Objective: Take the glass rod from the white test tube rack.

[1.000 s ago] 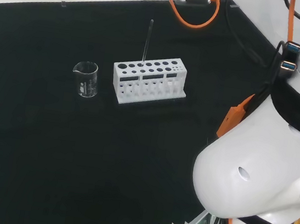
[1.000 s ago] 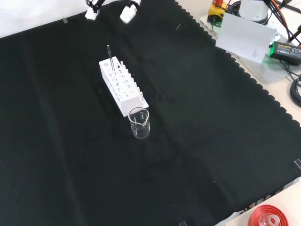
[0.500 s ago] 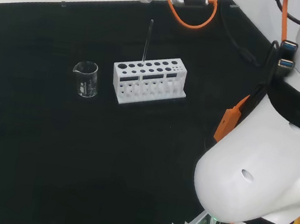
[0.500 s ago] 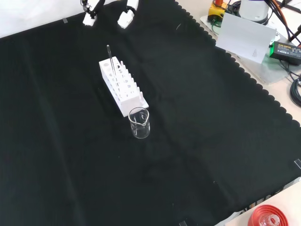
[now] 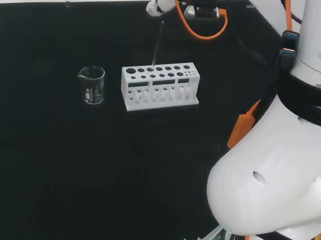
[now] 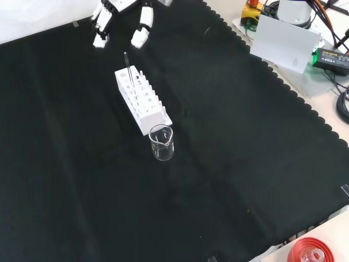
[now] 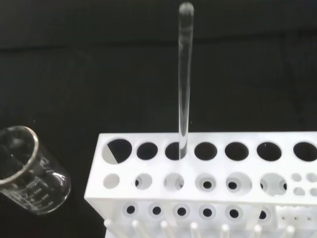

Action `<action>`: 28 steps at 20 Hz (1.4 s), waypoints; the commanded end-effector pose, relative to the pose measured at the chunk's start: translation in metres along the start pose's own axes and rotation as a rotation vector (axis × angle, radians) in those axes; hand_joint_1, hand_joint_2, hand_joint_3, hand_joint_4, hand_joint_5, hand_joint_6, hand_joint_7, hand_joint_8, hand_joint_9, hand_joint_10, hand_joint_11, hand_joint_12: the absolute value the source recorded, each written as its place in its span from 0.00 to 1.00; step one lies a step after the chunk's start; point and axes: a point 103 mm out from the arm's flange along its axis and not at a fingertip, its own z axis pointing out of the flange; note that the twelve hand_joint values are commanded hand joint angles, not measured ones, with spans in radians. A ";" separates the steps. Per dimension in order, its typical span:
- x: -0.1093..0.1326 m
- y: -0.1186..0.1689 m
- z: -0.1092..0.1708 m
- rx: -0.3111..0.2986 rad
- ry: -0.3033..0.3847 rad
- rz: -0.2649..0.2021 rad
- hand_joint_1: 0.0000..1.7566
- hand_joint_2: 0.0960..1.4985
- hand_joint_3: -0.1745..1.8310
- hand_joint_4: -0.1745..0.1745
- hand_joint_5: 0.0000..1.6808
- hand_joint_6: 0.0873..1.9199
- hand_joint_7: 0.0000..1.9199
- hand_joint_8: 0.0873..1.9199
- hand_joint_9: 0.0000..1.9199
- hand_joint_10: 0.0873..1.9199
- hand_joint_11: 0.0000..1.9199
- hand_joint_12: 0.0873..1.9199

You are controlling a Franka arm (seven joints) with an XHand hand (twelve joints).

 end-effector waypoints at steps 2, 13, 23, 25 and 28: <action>-0.007 0.013 0.016 0.020 0.012 -0.012 0.35 0.53 0.28 0.29 0.30 0.00 0.23 0.36 0.30 0.35 0.16 0.72; -0.014 0.008 0.033 0.066 0.002 0.018 0.35 0.54 0.27 0.28 0.33 0.01 0.26 0.36 0.33 0.35 0.19 0.71; -0.015 0.008 0.046 0.062 -0.009 0.007 0.44 0.54 0.28 0.31 0.34 0.35 0.33 0.34 0.41 0.31 0.27 0.68; -0.014 0.010 0.047 0.051 -0.009 0.001 0.47 0.53 0.29 0.32 0.37 0.39 0.34 0.34 0.42 0.31 0.29 0.67; -0.011 0.013 0.048 0.043 -0.007 -0.006 0.50 0.52 0.32 0.33 0.39 0.41 0.36 0.34 0.46 0.29 0.32 0.66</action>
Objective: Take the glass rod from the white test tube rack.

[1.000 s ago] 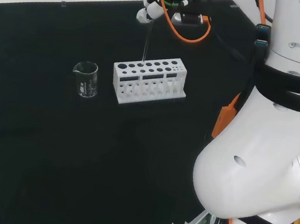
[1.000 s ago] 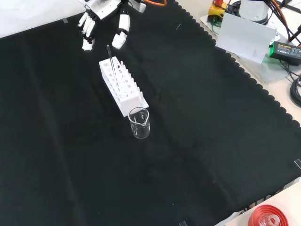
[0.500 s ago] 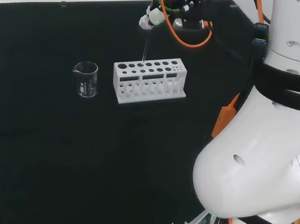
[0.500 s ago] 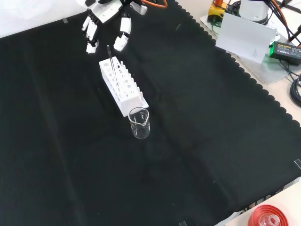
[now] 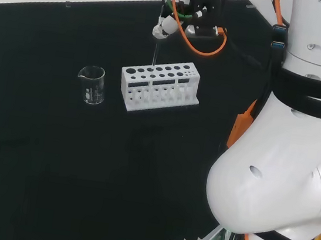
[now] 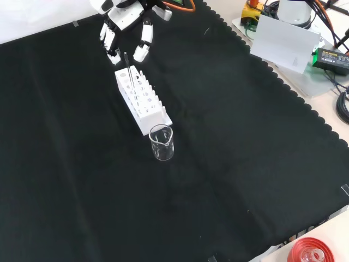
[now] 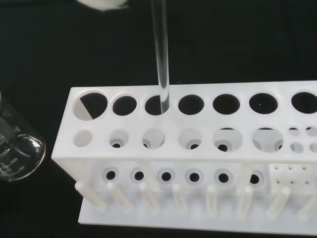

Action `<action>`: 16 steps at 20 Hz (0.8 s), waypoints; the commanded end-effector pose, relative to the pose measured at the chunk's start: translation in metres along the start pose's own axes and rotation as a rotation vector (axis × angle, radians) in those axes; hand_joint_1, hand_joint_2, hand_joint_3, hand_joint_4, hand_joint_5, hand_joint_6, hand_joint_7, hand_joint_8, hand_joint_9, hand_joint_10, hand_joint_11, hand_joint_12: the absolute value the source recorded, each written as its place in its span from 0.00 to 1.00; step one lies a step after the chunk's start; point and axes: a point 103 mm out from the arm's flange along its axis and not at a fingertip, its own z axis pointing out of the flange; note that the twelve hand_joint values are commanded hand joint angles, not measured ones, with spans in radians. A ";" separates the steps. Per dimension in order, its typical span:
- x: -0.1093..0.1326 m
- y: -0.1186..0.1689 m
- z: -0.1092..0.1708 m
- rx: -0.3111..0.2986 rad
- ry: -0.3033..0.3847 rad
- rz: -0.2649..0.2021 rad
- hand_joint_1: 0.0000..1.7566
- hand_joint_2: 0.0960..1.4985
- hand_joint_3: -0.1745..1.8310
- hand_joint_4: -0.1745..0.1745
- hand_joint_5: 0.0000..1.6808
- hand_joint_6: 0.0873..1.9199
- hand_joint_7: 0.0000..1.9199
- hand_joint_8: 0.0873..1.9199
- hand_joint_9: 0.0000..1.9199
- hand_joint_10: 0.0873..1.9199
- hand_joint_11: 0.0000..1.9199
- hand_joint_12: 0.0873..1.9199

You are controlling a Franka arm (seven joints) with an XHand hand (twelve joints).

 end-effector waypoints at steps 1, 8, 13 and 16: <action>0.005 0.005 0.002 -0.011 0.001 -0.013 0.51 0.52 0.32 0.33 0.40 0.42 0.37 0.34 0.47 0.29 0.33 0.66; 0.011 0.009 0.004 -0.018 -0.020 -0.021 0.56 0.50 0.37 0.32 0.43 0.43 0.40 0.33 0.52 0.27 0.38 0.63; 0.016 0.011 0.005 -0.099 -0.001 -0.051 0.63 0.65 0.20 0.16 0.54 0.52 0.48 0.32 0.63 0.22 0.51 0.58; 0.019 0.009 0.002 -0.254 0.065 -0.089 0.75 0.66 0.13 0.10 0.57 0.47 0.56 0.33 0.70 0.24 0.64 0.47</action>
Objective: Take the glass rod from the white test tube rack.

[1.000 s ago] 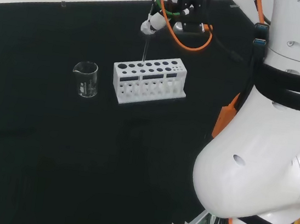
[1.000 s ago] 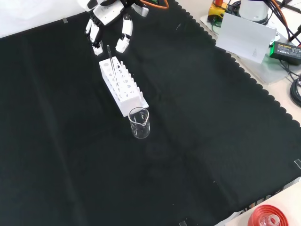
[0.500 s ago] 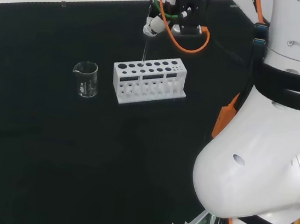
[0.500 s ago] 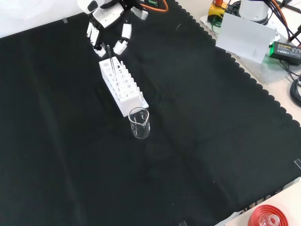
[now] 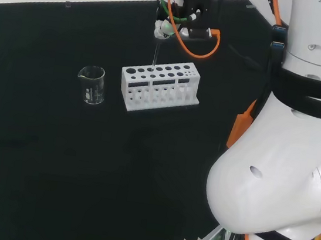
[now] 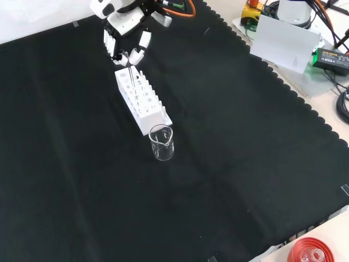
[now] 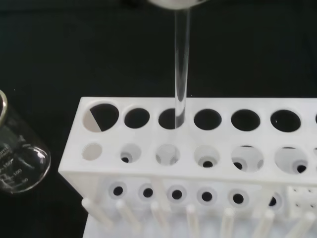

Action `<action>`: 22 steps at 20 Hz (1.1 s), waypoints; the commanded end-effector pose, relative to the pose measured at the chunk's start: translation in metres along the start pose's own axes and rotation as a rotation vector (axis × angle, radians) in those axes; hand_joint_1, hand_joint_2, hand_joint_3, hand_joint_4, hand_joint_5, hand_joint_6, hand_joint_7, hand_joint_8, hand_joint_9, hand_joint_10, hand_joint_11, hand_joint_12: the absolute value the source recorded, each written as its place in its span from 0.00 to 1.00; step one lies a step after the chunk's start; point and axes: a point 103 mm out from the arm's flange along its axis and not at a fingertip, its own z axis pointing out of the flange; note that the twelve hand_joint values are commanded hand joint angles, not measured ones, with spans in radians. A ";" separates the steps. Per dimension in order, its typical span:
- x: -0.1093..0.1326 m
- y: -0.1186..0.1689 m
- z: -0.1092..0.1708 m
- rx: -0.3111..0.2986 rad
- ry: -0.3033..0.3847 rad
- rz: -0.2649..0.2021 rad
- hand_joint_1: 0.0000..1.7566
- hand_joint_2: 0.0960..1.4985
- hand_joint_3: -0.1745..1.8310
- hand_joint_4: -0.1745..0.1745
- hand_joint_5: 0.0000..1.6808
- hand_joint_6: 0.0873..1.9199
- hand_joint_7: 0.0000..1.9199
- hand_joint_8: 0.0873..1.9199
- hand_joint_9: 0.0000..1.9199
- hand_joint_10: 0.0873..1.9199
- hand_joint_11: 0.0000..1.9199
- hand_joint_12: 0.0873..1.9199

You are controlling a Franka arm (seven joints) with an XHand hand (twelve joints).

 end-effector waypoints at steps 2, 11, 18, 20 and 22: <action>0.011 -0.004 -0.007 -0.321 0.076 -0.085 0.79 0.53 0.27 0.03 0.58 0.44 0.61 0.34 0.72 0.31 0.71 0.38; 0.033 -0.020 -0.042 -0.474 0.111 -0.108 0.89 0.34 0.41 0.00 0.74 0.14 0.76 0.11 0.79 0.26 0.70 0.30; 0.045 -0.038 -0.072 -0.408 0.030 -0.110 0.90 0.31 0.44 0.00 0.73 0.19 0.76 0.13 0.90 0.00 0.67 0.42; 0.048 -0.043 -0.080 -0.407 0.008 -0.111 0.90 0.30 0.46 0.00 0.72 0.22 0.76 0.14 0.91 0.00 0.66 0.45; 0.050 -0.048 -0.085 -0.406 -0.006 -0.101 0.90 0.29 0.47 0.00 0.71 0.24 0.76 0.13 0.91 0.00 0.65 0.46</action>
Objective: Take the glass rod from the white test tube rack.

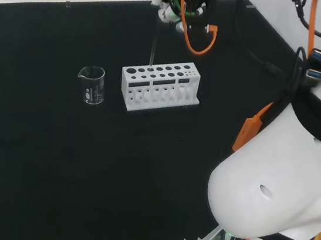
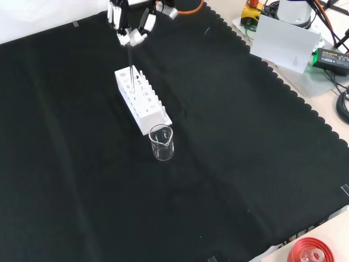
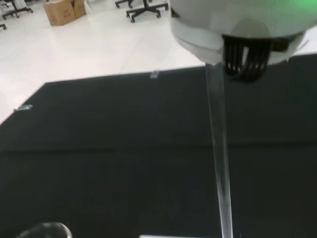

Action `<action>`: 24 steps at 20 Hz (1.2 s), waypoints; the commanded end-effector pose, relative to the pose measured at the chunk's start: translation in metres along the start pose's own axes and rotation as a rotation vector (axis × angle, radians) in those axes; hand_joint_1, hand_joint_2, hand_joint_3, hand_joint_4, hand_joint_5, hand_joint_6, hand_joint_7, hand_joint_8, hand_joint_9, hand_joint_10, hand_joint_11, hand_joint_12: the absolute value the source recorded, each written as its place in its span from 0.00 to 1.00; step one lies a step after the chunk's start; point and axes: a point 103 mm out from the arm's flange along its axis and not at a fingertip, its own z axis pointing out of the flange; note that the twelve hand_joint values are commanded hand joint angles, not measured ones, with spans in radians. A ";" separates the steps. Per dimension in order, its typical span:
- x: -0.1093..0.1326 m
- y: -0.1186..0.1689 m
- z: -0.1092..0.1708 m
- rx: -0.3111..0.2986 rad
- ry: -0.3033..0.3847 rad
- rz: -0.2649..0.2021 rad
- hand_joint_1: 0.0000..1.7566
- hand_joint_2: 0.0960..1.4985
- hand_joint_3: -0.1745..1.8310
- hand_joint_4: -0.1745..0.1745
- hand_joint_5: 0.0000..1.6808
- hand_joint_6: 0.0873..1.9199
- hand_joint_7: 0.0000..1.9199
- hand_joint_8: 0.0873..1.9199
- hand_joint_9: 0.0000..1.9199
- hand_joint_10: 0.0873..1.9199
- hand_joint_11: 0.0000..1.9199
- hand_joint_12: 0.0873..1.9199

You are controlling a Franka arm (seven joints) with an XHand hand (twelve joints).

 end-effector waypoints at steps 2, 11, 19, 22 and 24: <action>0.029 -0.012 -0.043 0.006 -0.069 -0.026 0.90 0.29 0.47 0.00 0.71 0.24 0.77 0.13 0.92 0.00 0.65 0.47; 0.037 -0.022 -0.062 -0.003 -0.077 -0.003 0.90 0.28 0.48 0.00 0.71 0.25 0.78 0.12 0.92 0.00 0.64 0.47; 0.049 -0.025 -0.061 -0.016 -0.064 -0.005 0.90 0.28 0.48 0.00 0.71 0.25 0.78 0.12 0.92 0.00 0.65 0.47; 0.053 -0.025 -0.057 -0.010 -0.065 -0.008 0.90 0.28 0.48 0.00 0.71 0.25 0.78 0.12 0.92 0.00 0.65 0.47; 0.056 -0.024 -0.056 -0.005 -0.065 -0.010 0.90 0.28 0.48 0.00 0.71 0.25 0.78 0.12 0.92 0.00 0.65 0.47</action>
